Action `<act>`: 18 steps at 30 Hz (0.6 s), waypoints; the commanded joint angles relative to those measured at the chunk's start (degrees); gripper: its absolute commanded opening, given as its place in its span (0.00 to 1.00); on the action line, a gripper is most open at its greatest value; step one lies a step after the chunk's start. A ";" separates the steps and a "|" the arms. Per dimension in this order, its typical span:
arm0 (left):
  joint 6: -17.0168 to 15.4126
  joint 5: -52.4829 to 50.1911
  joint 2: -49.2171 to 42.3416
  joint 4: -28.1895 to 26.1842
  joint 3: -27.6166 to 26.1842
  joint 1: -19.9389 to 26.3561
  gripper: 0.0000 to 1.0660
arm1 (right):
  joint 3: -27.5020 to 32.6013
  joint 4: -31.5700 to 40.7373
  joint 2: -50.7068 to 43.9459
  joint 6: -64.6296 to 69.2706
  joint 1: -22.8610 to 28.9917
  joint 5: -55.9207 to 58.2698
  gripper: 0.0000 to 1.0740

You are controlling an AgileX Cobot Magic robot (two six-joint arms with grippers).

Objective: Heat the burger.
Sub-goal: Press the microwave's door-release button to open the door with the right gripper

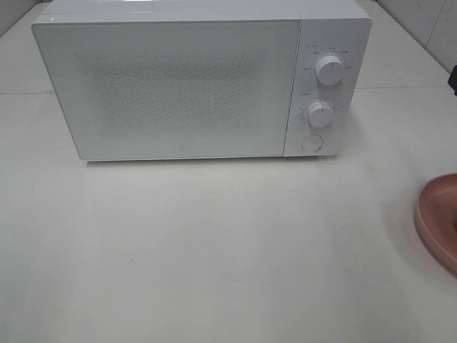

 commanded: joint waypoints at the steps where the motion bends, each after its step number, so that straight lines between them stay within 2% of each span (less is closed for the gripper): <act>1: -0.46 -0.69 -1.49 -0.23 0.00 0.23 0.95 | 0.17 -0.92 1.32 -0.52 0.06 -2.18 0.71; 10: -0.46 -0.69 -1.49 -0.23 0.00 0.23 0.95 | 0.17 -0.92 9.85 -2.18 0.17 -12.66 0.71; 14: -0.46 -0.69 -1.49 -0.23 0.00 0.23 0.95 | 0.17 3.21 13.18 -8.08 4.18 -15.58 0.71; 15: -0.46 -0.69 -1.49 -0.23 0.00 0.23 0.95 | 0.17 8.02 14.61 -12.55 7.22 -16.21 0.71; 17: -0.46 -0.69 -1.49 -0.23 0.00 0.23 0.95 | 0.17 10.14 15.18 -14.27 8.25 -16.79 0.71; 18: -0.46 -0.69 -1.49 -0.23 0.00 0.23 0.95 | 0.17 13.98 16.56 -16.79 10.94 -18.33 0.71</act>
